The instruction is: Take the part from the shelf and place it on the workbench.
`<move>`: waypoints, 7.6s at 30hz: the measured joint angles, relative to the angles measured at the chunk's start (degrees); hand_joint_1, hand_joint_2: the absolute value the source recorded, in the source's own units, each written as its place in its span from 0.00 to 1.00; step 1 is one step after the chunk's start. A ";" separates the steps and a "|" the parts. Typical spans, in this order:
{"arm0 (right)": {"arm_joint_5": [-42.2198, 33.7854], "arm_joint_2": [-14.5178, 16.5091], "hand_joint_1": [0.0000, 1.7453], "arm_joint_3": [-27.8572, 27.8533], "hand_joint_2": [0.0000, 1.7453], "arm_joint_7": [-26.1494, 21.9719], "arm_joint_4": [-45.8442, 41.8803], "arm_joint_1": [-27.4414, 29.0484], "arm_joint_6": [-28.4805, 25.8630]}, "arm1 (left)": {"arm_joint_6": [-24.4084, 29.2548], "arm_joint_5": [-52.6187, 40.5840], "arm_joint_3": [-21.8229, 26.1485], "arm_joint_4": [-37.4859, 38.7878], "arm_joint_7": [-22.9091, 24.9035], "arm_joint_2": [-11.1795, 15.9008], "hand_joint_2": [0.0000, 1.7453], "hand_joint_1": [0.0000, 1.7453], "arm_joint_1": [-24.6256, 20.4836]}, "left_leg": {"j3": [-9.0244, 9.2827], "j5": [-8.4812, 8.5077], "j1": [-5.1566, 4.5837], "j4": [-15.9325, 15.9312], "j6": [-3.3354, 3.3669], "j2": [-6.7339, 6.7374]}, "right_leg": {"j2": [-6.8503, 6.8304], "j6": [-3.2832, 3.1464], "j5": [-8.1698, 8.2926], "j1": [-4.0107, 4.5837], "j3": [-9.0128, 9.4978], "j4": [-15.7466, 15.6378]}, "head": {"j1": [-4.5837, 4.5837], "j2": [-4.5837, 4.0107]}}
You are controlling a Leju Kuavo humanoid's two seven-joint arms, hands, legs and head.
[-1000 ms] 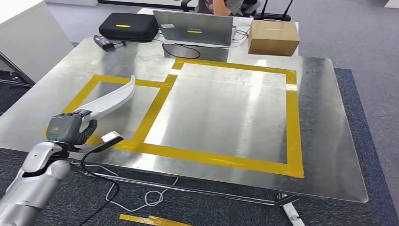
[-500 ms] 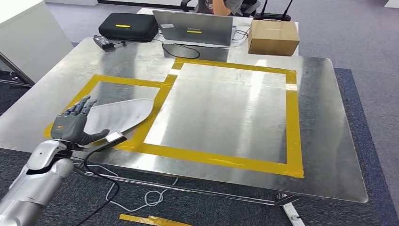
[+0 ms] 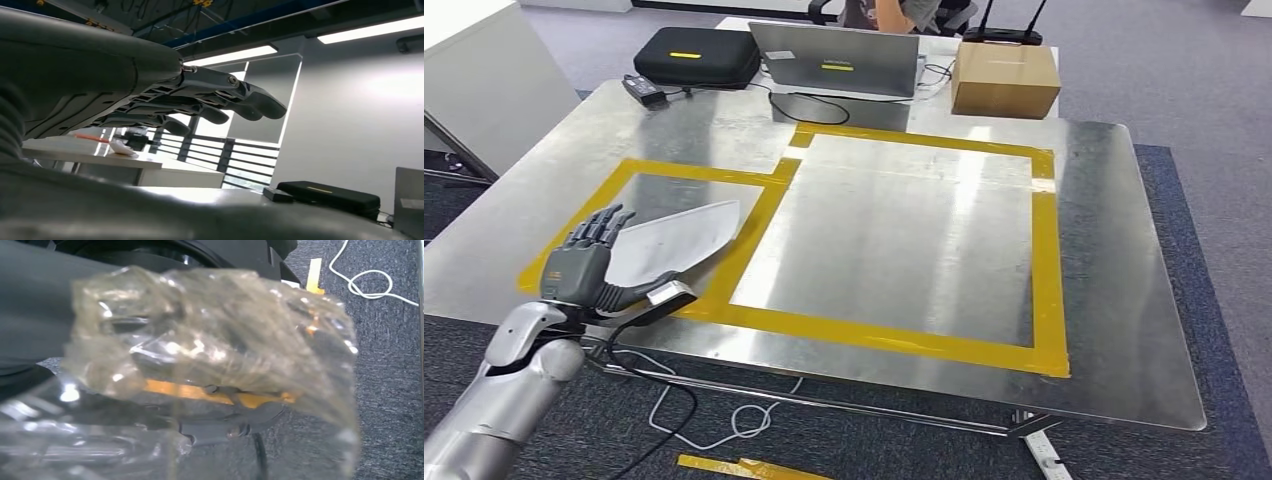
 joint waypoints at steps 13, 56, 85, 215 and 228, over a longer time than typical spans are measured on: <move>-0.64 0.05 0.00 -0.47 0.00 -0.03 0.00 0.67 -0.19 | -2.91 34.51 6.29 -18.88 -19.11 -2.52 0.00 0.00 14.47 | -0.01 -0.14 0.00 -0.01 -0.08 0.02 | 0.05 -0.03 -0.14 0.00 -0.02 0.00 | -0.01 0.00; 3.06 3.68 0.00 -3.06 0.00 8.58 -8.29 5.33 2.70 | -6.80 45.47 35.69 -13.51 -25.99 -20.79 0.00 0.00 27.48 | 3.69 -0.15 -0.31 -3.09 2.16 0.82 | -1.34 0.51 -8.11 0.40 -2.38 8.38 | 0.24 0.00; 9.93 10.81 0.00 -19.33 0.00 13.72 -23.94 7.00 12.73 | -11.24 41.80 38.55 -0.91 -21.91 -18.98 0.00 0.00 23.85 | 5.00 -1.45 0.54 -2.55 1.46 -0.69 | 1.08 0.84 -2.71 0.63 -1.24 2.60 | 0.48 0.00; 31.38 4.40 0.00 -39.42 0.00 4.15 -7.42 -0.30 6.95 | -6.69 38.56 35.73 54.44 -20.52 -13.22 0.00 0.00 17.76 | 1.64 0.75 -0.21 -1.26 1.68 -4.24 | 0.89 0.25 -5.02 0.46 3.57 4.48 | 1.32 -0.01; 32.33 3.95 0.00 -39.41 0.00 3.17 -5.67 -0.50 5.61 | -6.09 36.53 35.64 55.02 -20.93 -13.90 0.00 0.00 17.75 | -5.86 -5.20 0.09 13.96 -1.13 -0.20 | -4.76 -1.87 -3.51 0.52 6.29 -1.82 | 0.57 -0.01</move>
